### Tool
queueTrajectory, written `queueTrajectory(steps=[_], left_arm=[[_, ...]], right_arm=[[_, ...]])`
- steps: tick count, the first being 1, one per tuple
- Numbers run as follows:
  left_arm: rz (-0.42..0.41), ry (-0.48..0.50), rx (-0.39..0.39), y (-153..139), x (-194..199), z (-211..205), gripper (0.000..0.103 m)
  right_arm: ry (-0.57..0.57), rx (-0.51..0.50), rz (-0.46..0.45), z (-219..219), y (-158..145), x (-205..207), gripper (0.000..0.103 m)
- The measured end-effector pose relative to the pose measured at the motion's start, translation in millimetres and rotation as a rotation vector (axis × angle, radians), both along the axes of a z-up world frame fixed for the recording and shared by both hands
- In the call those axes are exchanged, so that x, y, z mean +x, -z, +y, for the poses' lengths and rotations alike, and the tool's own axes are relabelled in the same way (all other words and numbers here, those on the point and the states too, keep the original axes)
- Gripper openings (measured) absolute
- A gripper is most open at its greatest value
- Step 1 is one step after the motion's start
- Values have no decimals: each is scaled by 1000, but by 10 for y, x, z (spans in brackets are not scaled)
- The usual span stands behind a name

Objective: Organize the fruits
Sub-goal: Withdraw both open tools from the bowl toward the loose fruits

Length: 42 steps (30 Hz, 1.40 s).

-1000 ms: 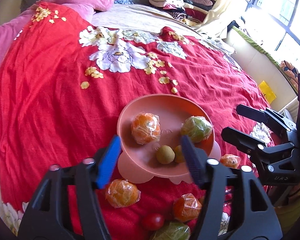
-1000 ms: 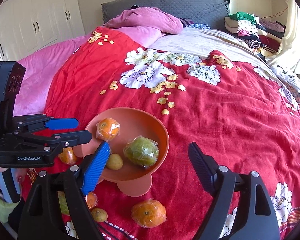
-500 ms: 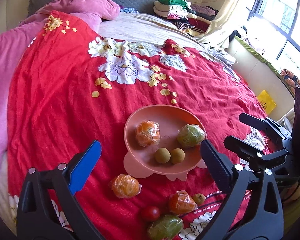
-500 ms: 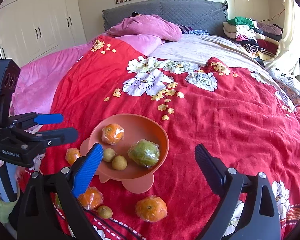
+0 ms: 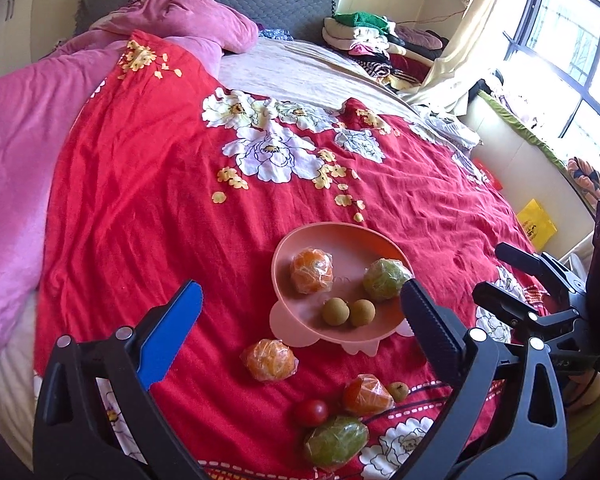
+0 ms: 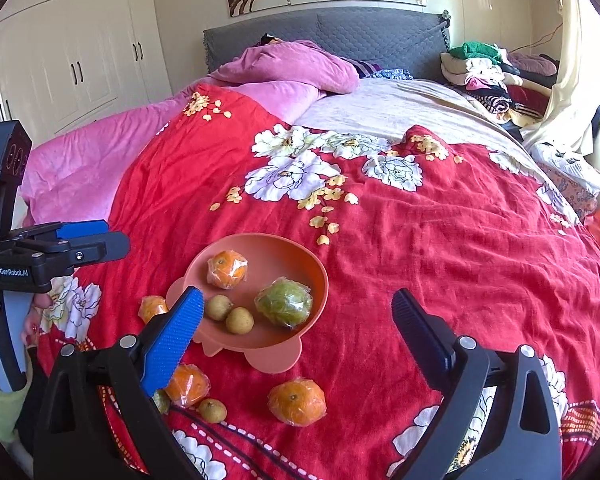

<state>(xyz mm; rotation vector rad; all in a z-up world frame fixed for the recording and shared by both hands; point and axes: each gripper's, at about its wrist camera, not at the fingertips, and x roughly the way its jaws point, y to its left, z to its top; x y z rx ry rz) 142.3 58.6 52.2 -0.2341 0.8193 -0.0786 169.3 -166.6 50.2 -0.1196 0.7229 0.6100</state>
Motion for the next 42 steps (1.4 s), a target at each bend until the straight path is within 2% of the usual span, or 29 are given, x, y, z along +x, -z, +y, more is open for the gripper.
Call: queueTrajectory(steps=[10,42], left_arm=[[8,5,5,12,-154,-11,93],[78,61,49,267,-591,-219,93]], right_arm=[[-35,-15,-2,38,-15,-179,95],[-85,-87,53,54,284,-569,95]])
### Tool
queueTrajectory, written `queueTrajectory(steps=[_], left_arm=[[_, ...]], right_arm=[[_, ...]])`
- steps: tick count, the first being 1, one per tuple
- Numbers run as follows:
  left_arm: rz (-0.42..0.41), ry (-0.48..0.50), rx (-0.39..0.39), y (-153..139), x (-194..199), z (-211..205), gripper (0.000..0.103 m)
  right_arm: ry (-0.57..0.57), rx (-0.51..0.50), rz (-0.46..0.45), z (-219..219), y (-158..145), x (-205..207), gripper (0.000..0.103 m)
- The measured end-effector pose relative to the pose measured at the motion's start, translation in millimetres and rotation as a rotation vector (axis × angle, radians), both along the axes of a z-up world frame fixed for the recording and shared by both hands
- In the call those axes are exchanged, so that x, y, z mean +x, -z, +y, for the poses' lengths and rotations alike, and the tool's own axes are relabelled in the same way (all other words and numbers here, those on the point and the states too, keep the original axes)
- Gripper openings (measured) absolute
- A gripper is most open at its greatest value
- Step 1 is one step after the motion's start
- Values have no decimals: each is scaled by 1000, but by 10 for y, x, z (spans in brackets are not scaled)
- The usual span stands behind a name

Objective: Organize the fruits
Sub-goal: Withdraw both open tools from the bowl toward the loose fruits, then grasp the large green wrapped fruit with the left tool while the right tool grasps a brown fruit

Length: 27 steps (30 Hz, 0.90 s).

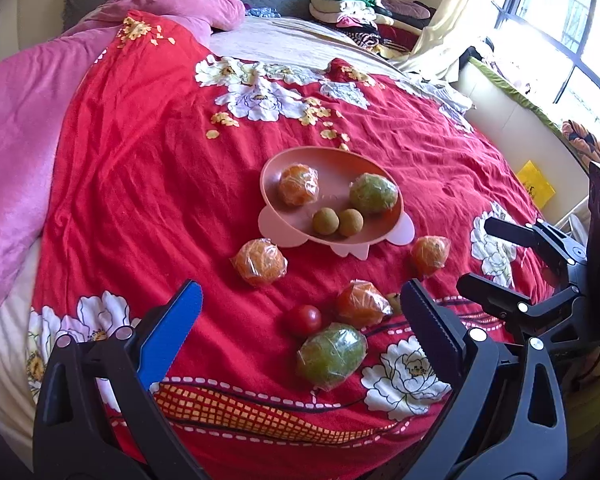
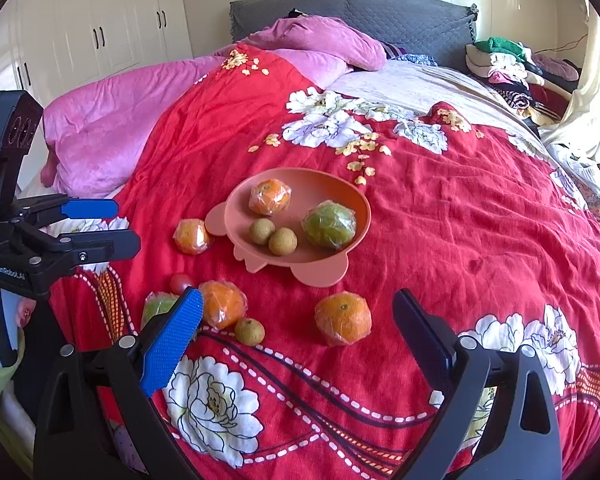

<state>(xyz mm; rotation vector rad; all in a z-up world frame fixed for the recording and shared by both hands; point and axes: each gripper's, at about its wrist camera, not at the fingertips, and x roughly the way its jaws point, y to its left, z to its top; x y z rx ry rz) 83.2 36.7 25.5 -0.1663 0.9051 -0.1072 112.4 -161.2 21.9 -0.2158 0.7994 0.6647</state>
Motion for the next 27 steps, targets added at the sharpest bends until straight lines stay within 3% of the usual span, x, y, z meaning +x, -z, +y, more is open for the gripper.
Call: queueTrajectory(steps=[27], left_arm=[[114,88,-10,410,-237,-238,91]], right_arm=[[-19,-50,50,-98,235,-166,95]])
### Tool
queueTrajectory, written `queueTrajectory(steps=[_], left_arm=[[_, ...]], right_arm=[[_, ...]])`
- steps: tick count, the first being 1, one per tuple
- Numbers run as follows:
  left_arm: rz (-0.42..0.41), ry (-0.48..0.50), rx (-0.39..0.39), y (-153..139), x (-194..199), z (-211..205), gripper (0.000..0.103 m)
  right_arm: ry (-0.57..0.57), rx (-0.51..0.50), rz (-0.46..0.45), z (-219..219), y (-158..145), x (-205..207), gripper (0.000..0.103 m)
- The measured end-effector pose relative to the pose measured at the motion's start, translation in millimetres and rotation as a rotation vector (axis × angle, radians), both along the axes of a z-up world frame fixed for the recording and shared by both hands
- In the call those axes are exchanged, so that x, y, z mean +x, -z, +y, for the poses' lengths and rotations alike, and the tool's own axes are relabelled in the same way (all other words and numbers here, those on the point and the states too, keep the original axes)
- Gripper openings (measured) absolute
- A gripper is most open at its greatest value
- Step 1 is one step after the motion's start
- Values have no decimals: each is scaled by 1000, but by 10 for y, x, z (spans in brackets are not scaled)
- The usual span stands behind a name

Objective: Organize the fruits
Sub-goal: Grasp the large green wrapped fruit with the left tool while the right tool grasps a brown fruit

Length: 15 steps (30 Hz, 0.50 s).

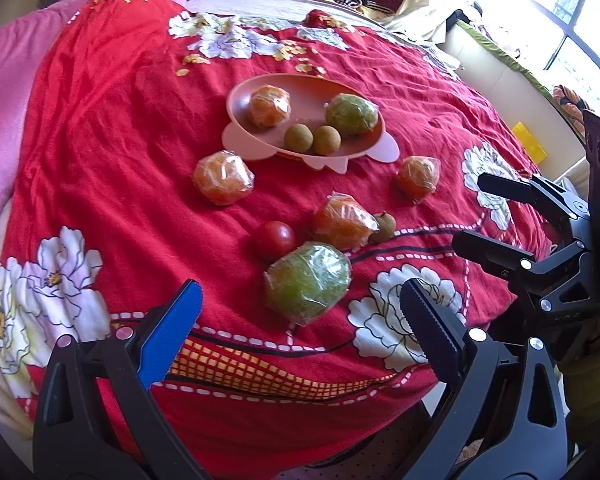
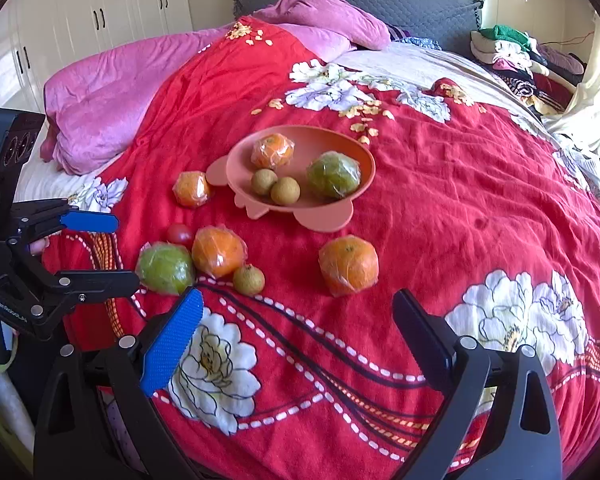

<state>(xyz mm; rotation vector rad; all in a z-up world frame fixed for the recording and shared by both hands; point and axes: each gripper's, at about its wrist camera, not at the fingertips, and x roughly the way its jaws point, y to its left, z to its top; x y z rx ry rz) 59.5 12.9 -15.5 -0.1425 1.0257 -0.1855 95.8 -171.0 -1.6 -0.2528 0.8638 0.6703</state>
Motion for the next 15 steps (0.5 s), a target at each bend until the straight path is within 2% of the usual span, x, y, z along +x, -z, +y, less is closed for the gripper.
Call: queueTrajectory(steps=[8,14,15], left_arm=[[35,51,-9,143,66,-179,70],[55,28,20,263,152,-195,66],[53,23,16,270,166,-188,66]], right_arm=[[-7,-4,22,-66,56,-28,95],[-35,-4,36,-63,94,-10,92],[-44,-7,42,-47,108,3,87]])
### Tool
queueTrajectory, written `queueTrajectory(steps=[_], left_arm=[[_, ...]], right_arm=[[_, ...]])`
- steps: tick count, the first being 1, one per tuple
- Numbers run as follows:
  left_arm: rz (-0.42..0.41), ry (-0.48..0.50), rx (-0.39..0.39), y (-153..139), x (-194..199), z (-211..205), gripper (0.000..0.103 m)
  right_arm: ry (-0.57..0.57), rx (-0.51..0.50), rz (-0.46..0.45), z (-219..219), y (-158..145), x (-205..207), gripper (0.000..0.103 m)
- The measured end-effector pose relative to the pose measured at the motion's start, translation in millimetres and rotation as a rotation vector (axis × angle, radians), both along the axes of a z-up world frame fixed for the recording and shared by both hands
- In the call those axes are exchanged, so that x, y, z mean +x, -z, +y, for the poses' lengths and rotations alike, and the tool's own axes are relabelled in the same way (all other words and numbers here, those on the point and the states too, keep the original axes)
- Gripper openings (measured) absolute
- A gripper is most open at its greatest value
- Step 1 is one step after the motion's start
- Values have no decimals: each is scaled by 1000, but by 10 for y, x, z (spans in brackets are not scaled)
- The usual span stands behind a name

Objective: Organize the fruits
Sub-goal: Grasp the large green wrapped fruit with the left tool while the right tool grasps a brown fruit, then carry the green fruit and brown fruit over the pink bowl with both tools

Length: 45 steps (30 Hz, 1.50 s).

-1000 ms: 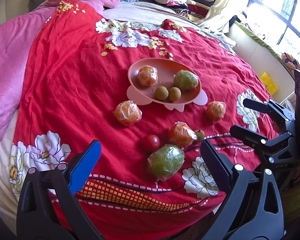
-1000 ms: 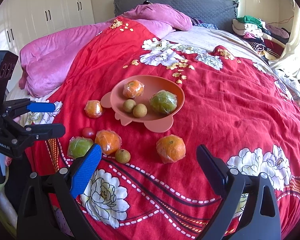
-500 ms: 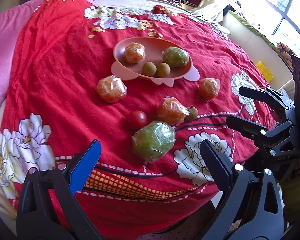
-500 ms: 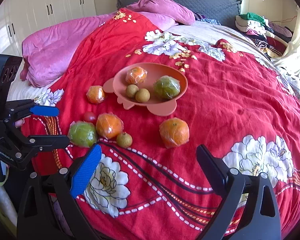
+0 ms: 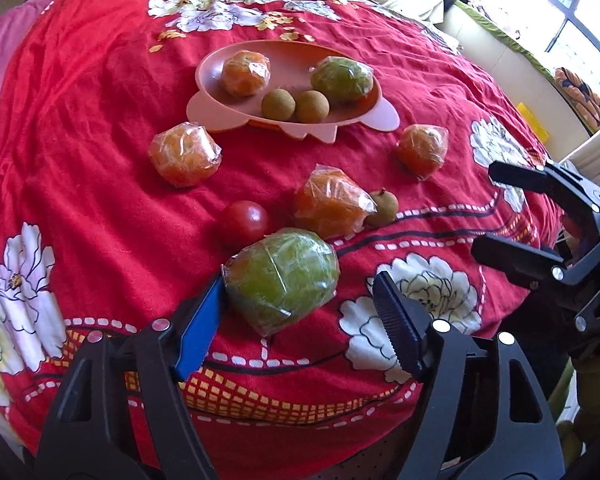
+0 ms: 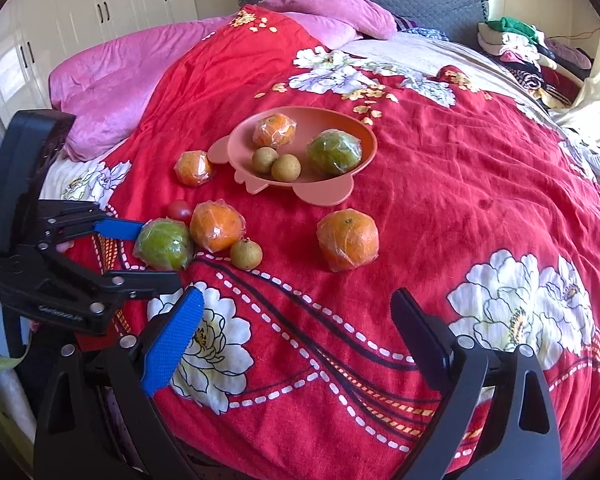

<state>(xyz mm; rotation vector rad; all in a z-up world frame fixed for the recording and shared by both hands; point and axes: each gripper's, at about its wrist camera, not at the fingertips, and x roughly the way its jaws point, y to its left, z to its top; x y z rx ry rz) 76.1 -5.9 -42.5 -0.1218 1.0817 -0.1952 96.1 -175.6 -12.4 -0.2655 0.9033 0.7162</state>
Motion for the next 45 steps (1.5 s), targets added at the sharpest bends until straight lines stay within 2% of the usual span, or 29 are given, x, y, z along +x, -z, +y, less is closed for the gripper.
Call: queueTrajectory(steps=[1,3,5,7,16,22,30,45], left_arm=[[-2,-2,-1,6,11,-1,66],[-2,-10,4,33,56,1,63],[-4,-14,6,51,92,13,55],[1,-20,1,80,117,46,51],[-2,-1,-34,79,98,122,49],[-7,-2,-54,53,47,165,49],[-9,-5,-65,39,9,199,49],[-65,-39,-105,-293,10,353,49]], right_arm=[[-8,-6,3,23,16,11,80],[-24,-18,8,74,57,37,78],[-42,-22,9,124,85,50,72],[-59,-27,15,173,111,64,65],[-134,-44,35,444,224,166,39],[-174,-48,48,591,295,207,28],[-177,-29,51,646,313,257,22],[-93,56,5,324,-62,357,22]])
